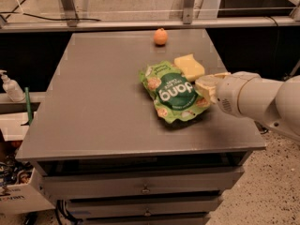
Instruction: Move green rice chip bag near sponge
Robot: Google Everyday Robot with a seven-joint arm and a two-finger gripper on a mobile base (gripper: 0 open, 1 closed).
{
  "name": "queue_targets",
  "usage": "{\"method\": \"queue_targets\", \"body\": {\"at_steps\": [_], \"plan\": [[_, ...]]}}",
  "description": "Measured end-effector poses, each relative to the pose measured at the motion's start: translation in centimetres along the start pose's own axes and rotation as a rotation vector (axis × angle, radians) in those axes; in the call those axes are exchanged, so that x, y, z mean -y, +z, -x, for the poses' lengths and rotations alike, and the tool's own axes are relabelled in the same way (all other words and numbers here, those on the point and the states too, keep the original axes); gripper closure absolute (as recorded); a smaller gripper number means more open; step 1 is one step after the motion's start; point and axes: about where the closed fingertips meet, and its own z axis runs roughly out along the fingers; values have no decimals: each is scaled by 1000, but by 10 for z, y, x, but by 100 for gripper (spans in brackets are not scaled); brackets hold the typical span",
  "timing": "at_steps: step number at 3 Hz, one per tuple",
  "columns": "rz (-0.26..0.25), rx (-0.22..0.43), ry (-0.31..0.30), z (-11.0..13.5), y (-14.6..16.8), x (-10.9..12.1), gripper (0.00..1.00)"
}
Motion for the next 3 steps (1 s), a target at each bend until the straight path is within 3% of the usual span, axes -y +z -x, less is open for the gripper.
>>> {"method": "queue_targets", "body": {"at_steps": [1,3], "plan": [[-22,-2,29,-8,3,9,82],[-19,21,28,-1,-3,13,36]]}}
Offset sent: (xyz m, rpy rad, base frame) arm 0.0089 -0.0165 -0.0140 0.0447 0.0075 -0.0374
